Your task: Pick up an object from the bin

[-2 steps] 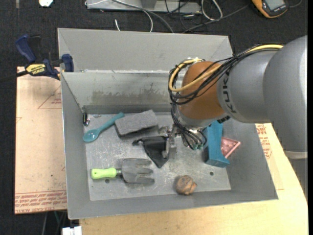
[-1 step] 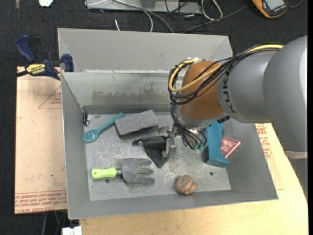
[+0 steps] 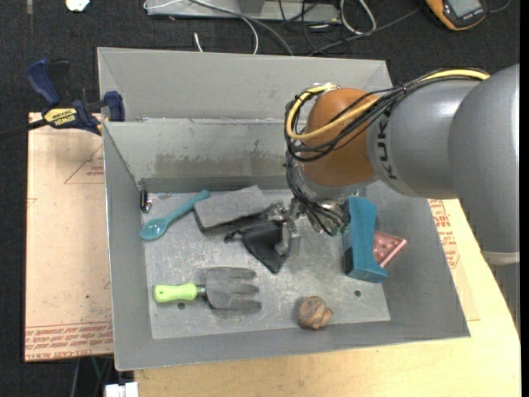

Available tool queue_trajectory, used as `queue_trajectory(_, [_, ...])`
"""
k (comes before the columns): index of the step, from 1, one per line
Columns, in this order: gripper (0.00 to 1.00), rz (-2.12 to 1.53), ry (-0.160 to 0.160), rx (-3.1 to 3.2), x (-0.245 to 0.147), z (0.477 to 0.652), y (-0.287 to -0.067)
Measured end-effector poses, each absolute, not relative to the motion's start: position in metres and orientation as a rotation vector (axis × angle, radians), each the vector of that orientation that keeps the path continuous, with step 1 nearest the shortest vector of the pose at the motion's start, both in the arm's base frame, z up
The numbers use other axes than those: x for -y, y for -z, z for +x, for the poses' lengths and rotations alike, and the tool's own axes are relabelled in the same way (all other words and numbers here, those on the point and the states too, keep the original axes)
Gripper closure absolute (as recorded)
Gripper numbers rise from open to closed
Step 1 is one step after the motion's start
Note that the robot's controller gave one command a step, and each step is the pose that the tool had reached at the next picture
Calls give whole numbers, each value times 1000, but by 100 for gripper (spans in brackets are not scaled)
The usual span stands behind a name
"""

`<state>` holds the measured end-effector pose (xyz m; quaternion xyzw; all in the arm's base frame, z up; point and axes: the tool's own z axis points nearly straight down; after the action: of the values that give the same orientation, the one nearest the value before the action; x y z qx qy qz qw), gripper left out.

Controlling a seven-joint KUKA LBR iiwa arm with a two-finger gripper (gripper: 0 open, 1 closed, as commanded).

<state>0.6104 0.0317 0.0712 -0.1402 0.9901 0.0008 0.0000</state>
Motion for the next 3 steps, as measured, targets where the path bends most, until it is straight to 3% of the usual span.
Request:
queue_trajectory(1, [100, -996, 0, -2972, -29, 641, -73])
queue_trajectory(2, [100, -1199, 8, -2889, -42, 635, -73])
queue_trajectory(3, [100, -1753, 12, -2589, -62, 614, -73])
